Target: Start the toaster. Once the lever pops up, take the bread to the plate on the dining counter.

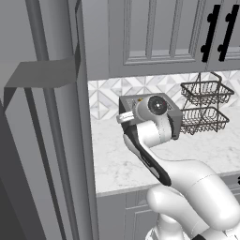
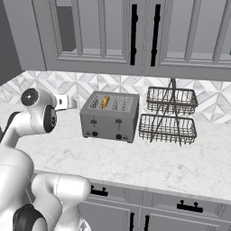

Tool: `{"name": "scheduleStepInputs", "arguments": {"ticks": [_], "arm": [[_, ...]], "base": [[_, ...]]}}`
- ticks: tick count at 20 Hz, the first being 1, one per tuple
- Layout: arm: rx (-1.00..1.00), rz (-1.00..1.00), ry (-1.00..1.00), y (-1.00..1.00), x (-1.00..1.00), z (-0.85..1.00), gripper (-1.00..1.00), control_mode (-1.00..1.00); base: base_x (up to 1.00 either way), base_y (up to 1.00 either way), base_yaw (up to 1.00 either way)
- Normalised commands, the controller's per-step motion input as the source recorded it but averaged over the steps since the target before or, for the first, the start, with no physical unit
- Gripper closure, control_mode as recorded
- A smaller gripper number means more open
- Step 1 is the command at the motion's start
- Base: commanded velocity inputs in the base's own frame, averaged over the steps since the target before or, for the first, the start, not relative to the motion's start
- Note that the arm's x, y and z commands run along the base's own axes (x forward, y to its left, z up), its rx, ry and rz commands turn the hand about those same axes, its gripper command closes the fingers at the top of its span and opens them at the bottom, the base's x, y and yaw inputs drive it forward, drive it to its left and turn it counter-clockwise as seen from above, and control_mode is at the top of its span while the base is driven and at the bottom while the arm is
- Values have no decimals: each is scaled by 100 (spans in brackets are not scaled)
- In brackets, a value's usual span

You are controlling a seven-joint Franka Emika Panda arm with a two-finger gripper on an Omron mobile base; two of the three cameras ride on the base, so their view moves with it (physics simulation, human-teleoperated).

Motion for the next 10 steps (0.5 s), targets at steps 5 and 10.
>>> {"name": "scheduleStepInputs", "arguments": {"ticks": [5, 10], "arm": [[0, 0, 0, 0, 0, 0, -100, -100], [0, 0, 0, 0, 0, 0, -100, -100]], "base": [[0, 0, 0], [0, 0, 0]]}}
